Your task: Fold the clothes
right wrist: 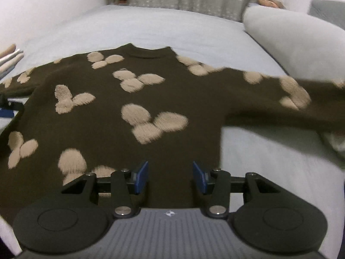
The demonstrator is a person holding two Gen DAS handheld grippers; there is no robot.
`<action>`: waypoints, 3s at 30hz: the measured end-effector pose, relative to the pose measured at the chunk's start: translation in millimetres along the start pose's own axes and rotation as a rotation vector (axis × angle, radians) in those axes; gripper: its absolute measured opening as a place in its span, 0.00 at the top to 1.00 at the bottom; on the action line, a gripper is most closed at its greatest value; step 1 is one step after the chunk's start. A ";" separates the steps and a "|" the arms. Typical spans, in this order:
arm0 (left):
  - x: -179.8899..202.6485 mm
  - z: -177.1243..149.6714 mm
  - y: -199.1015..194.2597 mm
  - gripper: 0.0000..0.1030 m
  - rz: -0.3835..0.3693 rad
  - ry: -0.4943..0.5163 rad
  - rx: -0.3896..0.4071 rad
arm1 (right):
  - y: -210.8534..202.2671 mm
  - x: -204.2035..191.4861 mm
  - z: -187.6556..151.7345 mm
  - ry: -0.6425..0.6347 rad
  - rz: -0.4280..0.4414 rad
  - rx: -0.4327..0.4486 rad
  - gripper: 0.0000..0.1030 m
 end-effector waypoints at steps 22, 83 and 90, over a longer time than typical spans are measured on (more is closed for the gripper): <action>-30.4 -50.2 -49.9 0.38 -0.073 -0.192 -0.079 | -41.7 25.2 -66.0 0.141 -0.039 0.003 1.00; -25.6 -88.2 -85.1 0.95 -0.015 -0.076 -0.044 | -65.4 54.7 -92.2 0.157 -0.163 -0.121 1.00; -35.9 -87.5 -58.5 0.72 -0.014 -0.092 -0.084 | -55.2 45.2 -90.6 0.214 -0.066 -0.110 0.90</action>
Point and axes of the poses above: each gripper's, at about its wrist camera, not at the fingertips, and y roughly the way its jaws point, x to its right, z to its top, the point moved 5 cm from there along y, roughly the way its jaws point, and after that the axes turned 8 degrees about -y, right-handed, at the moved point
